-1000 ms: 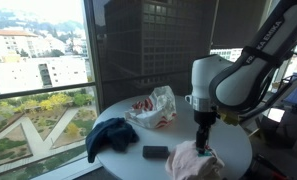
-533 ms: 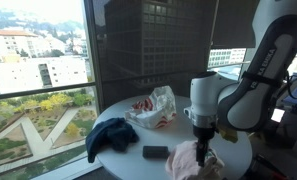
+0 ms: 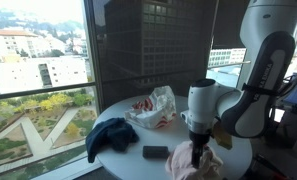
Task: Move the plastic bag forward and use the peach t-shirt to move the yellow container to the right
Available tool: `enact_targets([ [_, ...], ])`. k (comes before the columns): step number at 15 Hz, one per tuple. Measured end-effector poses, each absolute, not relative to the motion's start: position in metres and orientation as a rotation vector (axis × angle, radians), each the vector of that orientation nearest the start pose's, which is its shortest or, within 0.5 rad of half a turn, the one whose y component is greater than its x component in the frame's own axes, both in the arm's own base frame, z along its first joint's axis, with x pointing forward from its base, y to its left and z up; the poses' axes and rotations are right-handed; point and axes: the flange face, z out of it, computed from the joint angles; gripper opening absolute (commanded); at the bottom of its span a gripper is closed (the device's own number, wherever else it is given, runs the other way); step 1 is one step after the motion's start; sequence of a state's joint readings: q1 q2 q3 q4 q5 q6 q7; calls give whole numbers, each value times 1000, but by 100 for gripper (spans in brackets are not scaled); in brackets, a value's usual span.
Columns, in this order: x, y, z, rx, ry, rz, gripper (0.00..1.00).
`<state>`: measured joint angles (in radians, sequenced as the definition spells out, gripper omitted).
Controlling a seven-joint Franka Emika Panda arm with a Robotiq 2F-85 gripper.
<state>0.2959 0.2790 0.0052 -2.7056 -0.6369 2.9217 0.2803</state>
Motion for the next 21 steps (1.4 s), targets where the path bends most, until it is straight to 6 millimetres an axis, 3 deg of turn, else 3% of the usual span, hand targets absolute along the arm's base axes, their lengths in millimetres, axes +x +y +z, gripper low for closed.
enact_targets([
  [5,364,149,125,-3111,-1056,-41,100],
  [6,366,148,122,-3115,-1054,-50,82],
  [7,369,148,120,-3117,-1052,-60,73],
  [14,382,141,113,-3166,-1017,-103,19],
  [16,383,143,110,-3173,-1013,-101,11],
  [18,384,145,110,-3179,-1012,-105,15],
  [21,388,143,111,-3200,-1001,-97,8],
])
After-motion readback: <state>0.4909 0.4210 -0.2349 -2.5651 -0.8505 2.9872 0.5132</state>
